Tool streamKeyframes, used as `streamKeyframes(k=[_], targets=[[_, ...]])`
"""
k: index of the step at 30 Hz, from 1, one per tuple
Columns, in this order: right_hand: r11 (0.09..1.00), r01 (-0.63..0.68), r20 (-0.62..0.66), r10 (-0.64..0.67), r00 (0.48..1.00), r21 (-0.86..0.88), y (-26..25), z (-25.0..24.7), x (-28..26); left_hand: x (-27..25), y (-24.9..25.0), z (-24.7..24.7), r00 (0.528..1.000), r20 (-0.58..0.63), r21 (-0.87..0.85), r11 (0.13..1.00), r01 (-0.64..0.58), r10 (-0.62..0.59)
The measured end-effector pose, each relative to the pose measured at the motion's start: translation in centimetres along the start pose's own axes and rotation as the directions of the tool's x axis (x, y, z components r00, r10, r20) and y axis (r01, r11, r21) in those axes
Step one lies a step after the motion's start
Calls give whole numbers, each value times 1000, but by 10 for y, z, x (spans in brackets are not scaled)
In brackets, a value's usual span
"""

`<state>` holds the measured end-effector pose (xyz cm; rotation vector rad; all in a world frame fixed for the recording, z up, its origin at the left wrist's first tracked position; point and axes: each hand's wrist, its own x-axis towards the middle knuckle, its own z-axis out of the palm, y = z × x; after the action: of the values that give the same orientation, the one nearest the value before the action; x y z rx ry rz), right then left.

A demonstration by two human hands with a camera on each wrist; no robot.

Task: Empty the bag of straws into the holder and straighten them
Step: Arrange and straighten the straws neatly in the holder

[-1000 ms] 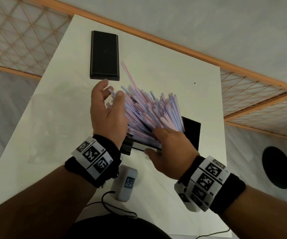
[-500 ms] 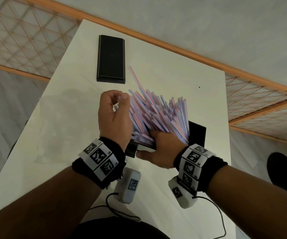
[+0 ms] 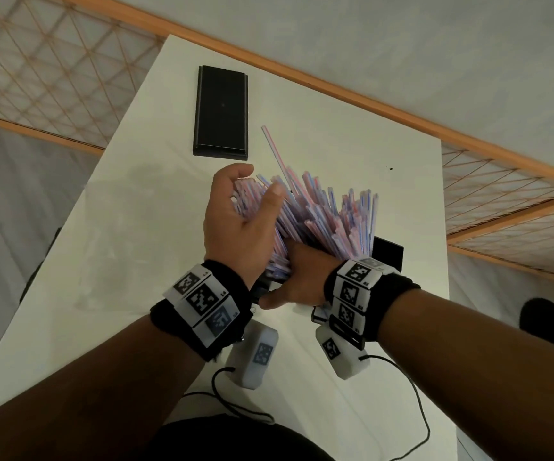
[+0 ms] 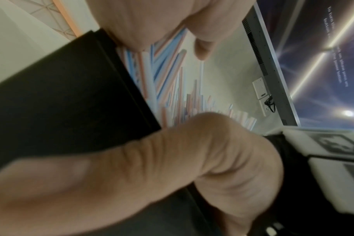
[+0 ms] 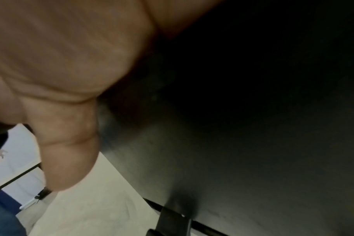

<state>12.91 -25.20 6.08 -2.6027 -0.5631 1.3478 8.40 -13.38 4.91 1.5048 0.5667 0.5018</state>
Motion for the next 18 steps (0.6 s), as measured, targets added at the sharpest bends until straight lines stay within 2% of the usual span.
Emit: streamKeyframes(k=[3, 8, 14, 18], targets=[[997, 45, -39, -43, 998, 63, 4, -3, -5, 2, 4, -1, 998, -36, -36, 998, -52, 50], [987, 143, -246, -121, 962, 73, 17, 4, -13, 2, 9, 1, 996, -76, -98, 994, -45, 38], [993, 114, -363, -94, 927, 32, 30, 15, -27, 1, 1, -4, 999, -52, 18, 1000, 6, -5], [985, 169, -423, -161, 892, -19, 35, 27, -44, -3, 3, -8, 999, -23, 85, 996, 26, -24]])
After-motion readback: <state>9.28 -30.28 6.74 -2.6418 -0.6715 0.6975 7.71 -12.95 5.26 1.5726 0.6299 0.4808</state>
